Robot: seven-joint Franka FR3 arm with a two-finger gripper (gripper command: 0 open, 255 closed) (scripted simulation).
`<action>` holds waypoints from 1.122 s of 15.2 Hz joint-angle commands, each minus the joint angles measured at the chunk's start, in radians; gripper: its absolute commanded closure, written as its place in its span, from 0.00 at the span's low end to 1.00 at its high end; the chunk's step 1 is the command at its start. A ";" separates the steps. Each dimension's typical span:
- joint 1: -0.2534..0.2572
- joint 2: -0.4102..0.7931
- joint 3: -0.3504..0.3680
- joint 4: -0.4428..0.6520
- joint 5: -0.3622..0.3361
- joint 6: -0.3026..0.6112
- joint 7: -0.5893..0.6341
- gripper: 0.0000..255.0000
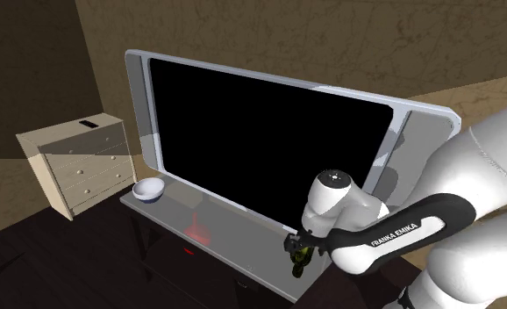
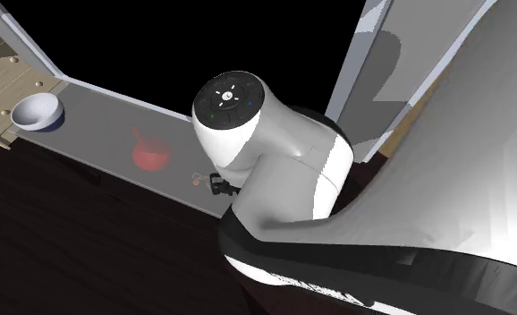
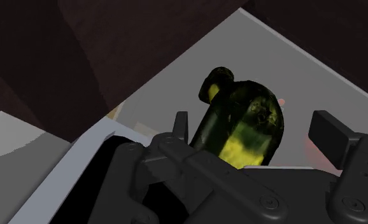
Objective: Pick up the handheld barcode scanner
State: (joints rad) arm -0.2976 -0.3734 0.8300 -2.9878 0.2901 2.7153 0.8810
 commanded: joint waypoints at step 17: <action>-0.355 0.196 0.282 0.003 -0.268 0.203 0.211 1.00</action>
State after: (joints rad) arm -0.6531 -0.1775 1.1134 -2.9828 0.0209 2.9202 1.0932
